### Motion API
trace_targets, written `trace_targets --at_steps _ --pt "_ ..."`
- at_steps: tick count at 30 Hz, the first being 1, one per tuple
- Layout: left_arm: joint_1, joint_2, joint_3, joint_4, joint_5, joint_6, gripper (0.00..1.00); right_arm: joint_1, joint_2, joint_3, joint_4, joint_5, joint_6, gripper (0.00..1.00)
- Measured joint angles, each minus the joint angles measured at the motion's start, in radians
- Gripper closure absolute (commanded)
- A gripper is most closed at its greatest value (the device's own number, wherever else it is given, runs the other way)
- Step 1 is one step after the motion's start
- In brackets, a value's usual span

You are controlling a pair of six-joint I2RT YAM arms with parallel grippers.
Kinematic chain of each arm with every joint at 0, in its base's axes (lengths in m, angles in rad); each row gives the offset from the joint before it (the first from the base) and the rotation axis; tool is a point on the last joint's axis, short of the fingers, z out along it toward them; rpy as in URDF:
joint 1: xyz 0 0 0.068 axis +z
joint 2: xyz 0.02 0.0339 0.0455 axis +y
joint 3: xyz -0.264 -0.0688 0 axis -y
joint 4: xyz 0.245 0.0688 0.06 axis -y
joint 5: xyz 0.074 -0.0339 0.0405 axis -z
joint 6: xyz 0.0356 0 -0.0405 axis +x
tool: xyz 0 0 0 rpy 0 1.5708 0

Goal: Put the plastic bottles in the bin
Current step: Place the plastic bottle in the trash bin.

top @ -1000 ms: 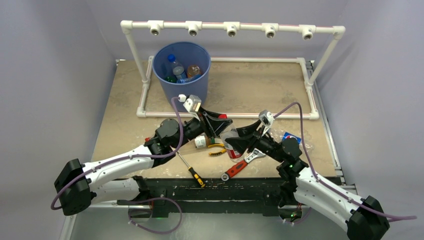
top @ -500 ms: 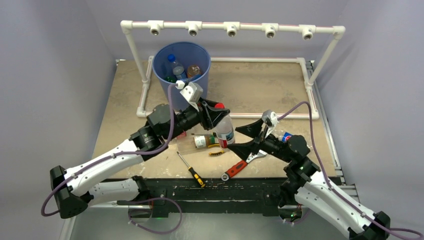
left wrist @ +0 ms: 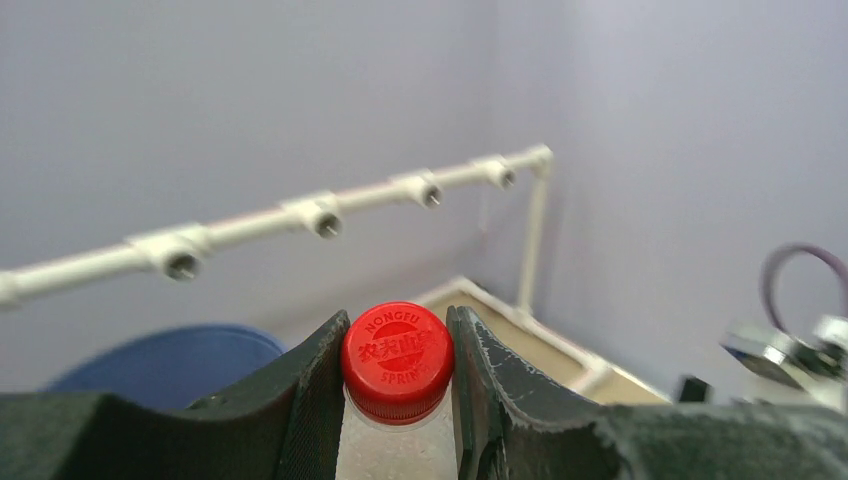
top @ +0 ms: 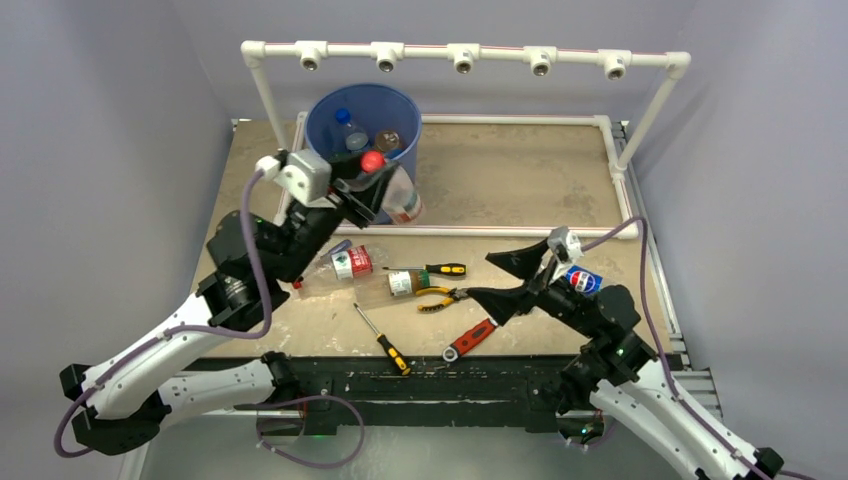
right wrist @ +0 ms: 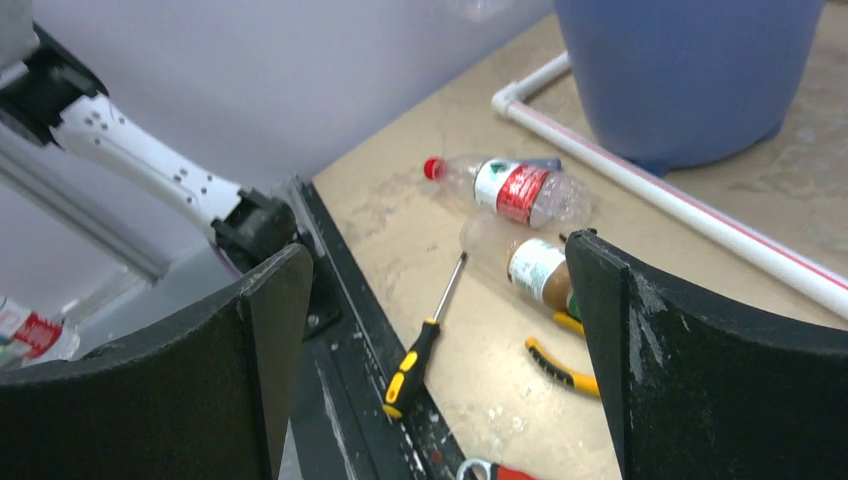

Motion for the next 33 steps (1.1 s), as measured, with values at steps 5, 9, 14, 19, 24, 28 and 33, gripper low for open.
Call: trace_targets --at_steps 5,9,14,19,24,28,33 --pt "0.000 0.019 0.030 0.207 -0.164 0.235 1.00 0.000 -0.088 -0.053 0.013 0.064 0.041 0.01" --pt "0.020 0.126 0.114 0.347 -0.227 0.412 1.00 0.000 -0.093 -0.108 0.012 0.080 0.076 0.01" --pt "0.274 0.275 0.165 0.385 -0.148 0.354 1.00 0.000 -0.086 -0.146 0.013 0.087 0.111 0.01" --pt "0.457 0.370 0.165 0.402 -0.061 0.200 1.00 0.000 -0.087 -0.151 0.012 0.089 0.127 0.01" --pt "0.537 0.424 0.164 0.469 0.090 0.023 1.00 0.000 -0.121 -0.167 0.001 0.096 0.131 0.01" --pt "0.544 0.466 0.163 0.515 0.192 -0.069 1.00 0.000 -0.167 -0.191 -0.033 0.106 0.138 0.01" --pt "0.544 0.513 0.120 0.532 0.270 -0.142 1.00 0.000 -0.202 -0.196 -0.070 0.122 0.138 0.01"
